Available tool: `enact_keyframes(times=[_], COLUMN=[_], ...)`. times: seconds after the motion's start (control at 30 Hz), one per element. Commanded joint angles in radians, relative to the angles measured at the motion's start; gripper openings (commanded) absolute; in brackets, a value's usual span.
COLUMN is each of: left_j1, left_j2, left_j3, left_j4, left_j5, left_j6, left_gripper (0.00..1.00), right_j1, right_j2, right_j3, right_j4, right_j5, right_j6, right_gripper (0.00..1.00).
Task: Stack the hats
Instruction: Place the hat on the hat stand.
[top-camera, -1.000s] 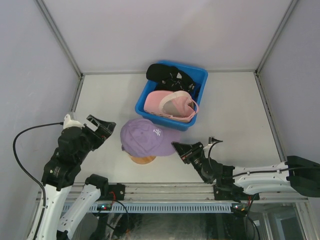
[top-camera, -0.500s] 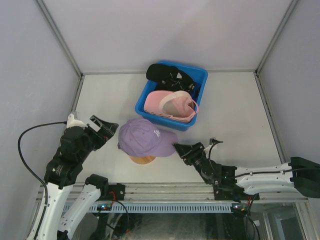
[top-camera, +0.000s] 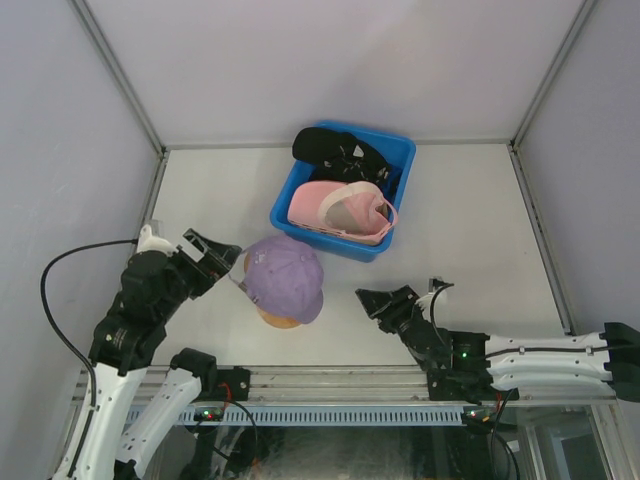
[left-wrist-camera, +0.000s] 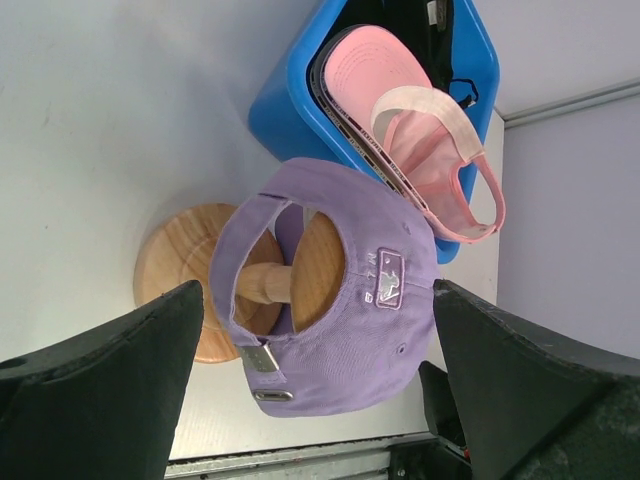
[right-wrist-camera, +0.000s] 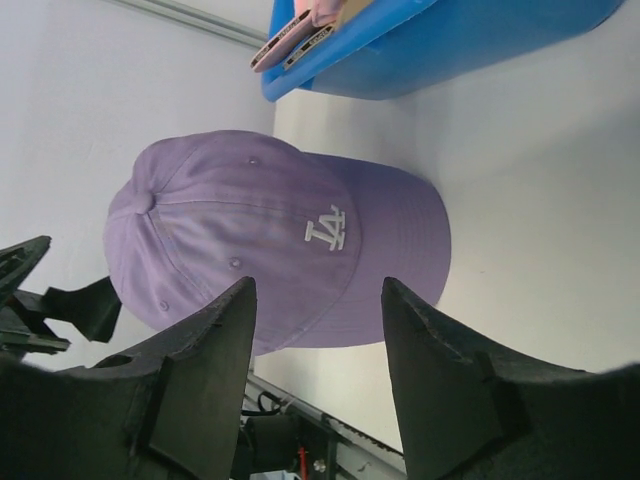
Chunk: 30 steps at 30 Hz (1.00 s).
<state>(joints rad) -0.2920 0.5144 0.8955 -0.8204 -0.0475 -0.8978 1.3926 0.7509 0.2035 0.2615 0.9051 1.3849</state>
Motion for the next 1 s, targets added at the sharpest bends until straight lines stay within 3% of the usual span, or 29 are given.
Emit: enact_keyframes(times=[0.0,0.3,0.6,0.73,0.97], left_j1=[0.004,0.004,0.004,0.004,0.004], left_j2=[0.022,0.054,0.064,0.071,0.074], left_j3=[-0.031,-0.07,-0.093,-0.105,-0.132], left_j4=[0.066,0.077,0.034,0.028,0.033], left_j5=[0.046,0.047,-0.01,-0.024,-0.031], left_j6=[0.032,0.013,0.011,0.014,0.023], left_gripper=[1.0,1.0,0.99,0.98,0.9], right_j1=[-0.001,-0.16,-0.255,-0.253,-0.264], right_j2=[-0.031,0.112,0.407,0.493,0.469], right_j3=[0.076,0.316,0.702,0.792,0.772], right_j4=[-0.097,-0.034,-0.178,-0.233,-0.345], right_j5=[0.026,-0.242,-0.485,-0.503,-0.411], right_j6=[-0.073,-0.462,-0.682,-0.706,-0.625], right_gripper=[0.53,0.53,0.54,0.54,0.49])
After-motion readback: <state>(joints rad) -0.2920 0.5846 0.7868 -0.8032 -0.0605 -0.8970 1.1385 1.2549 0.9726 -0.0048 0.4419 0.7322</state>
